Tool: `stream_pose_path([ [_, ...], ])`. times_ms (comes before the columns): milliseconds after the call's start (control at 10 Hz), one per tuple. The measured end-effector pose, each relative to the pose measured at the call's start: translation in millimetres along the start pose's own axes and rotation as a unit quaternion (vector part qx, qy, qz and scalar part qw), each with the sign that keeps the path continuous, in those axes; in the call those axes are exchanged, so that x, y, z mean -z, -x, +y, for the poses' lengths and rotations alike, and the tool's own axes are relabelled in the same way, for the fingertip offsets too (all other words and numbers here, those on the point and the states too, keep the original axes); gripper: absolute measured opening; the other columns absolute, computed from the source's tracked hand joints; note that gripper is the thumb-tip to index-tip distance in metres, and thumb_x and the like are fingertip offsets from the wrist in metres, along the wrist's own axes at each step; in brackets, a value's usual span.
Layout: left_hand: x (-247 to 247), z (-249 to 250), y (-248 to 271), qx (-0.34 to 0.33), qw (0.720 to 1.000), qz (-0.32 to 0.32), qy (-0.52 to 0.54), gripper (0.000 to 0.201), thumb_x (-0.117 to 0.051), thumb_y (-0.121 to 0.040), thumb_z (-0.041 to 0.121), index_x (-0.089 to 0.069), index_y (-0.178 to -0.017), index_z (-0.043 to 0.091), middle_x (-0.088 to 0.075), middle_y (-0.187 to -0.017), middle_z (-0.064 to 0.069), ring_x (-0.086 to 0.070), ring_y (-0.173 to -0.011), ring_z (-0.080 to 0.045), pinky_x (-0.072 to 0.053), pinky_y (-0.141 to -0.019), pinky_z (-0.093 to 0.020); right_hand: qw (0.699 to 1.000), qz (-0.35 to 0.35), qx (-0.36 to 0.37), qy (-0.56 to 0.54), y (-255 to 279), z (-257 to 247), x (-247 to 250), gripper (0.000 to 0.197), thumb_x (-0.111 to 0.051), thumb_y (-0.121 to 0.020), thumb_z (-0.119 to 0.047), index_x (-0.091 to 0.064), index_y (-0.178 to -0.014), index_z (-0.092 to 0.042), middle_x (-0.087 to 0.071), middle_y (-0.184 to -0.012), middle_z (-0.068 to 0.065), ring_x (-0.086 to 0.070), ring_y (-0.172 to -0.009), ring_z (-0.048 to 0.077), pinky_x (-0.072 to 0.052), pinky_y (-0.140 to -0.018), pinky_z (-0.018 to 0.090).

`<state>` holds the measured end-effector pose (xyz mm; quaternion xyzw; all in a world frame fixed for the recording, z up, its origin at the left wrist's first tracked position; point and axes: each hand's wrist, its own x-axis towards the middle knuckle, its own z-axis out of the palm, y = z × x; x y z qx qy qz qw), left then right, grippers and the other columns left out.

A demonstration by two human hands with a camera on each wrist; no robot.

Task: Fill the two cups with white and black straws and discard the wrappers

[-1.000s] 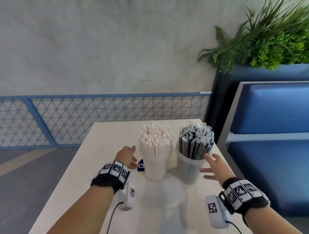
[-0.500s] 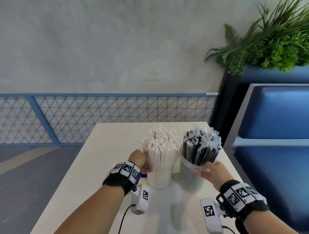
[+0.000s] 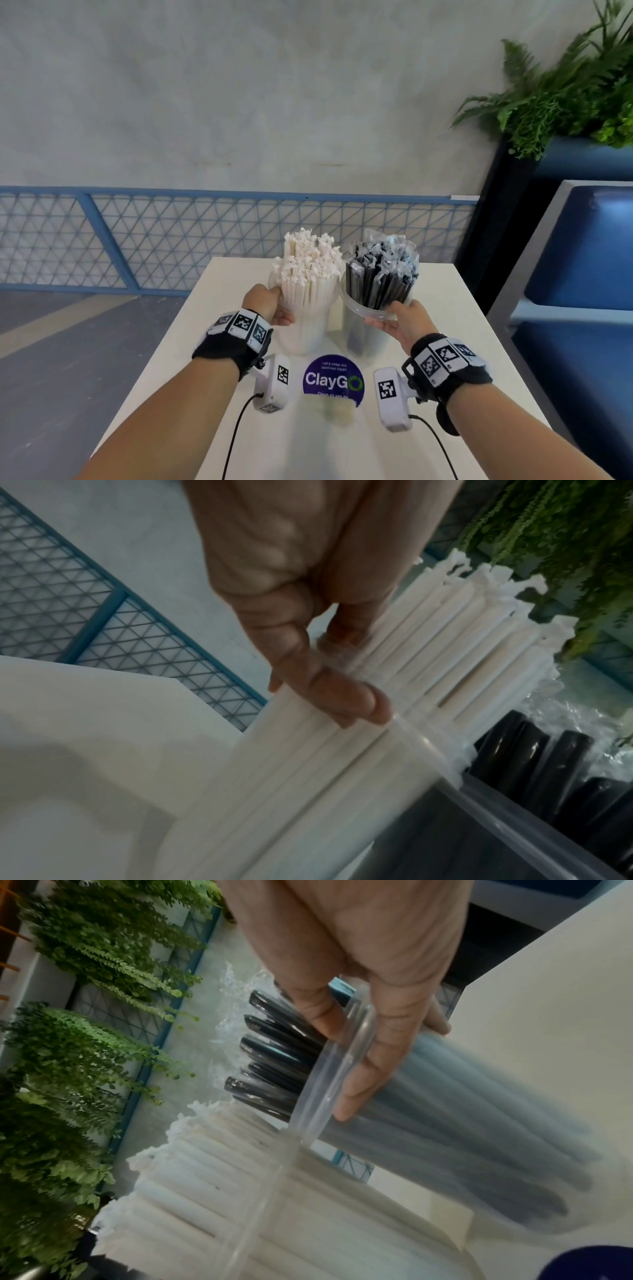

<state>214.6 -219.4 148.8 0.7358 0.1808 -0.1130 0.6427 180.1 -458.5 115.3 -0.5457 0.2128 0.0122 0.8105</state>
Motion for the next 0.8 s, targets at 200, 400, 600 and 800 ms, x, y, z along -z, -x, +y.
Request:
stream_pose_path([
  [200,1,4,-34,0.003,0.998,0.047,0.049,0.03,-0.035,-0.1,0.018,-0.043,-0.104,-0.011,-0.055,-0.048,-0.022,-0.052,-0.024,-0.017,-0.044,-0.027,-0.023,1.0,0.021,0.004,-0.004,-43,3,-27,0.037,-0.042,-0.087,0.008,-0.039,-0.123,0.003,-0.052,-0.123,0.029,-0.062,-0.099,0.045,-0.06,-0.056,0.033],
  [400,2,-10,-55,0.022,0.995,0.055,0.075,0.04,-0.035,-0.1,0.018,-0.043,-0.113,-0.018,-0.052,-0.029,-0.011,-0.054,-0.025,-0.018,-0.045,-0.028,-0.023,0.999,0.035,-0.008,0.006,-56,3,-36,0.037,-0.041,-0.087,0.008,-0.037,-0.123,-0.001,-0.05,-0.125,0.027,-0.061,-0.102,0.046,-0.058,-0.05,0.03],
  [600,0,-8,-56,0.008,0.996,0.042,0.082,0.032,-0.04,-0.099,0.019,-0.047,-0.088,-0.01,-0.054,-0.033,-0.012,-0.055,-0.026,-0.018,-0.046,-0.029,-0.023,0.999,0.046,-0.009,0.023,-49,0,-39,0.029,-0.041,-0.089,0.005,-0.036,-0.115,-0.007,-0.052,-0.121,0.026,-0.063,-0.099,0.044,-0.058,-0.069,0.034],
  [800,6,-14,-43,0.009,0.998,0.013,0.059,0.049,-0.037,-0.098,0.037,-0.051,-0.076,-0.004,-0.061,-0.051,-0.018,-0.06,-0.039,-0.022,-0.053,-0.04,-0.024,0.997,0.015,-0.033,0.074,-34,-2,-27,0.07,-0.057,-0.091,-0.022,-0.013,-0.145,-0.012,-0.043,-0.132,0.019,-0.066,-0.085,0.034,-0.056,-0.078,0.044],
])
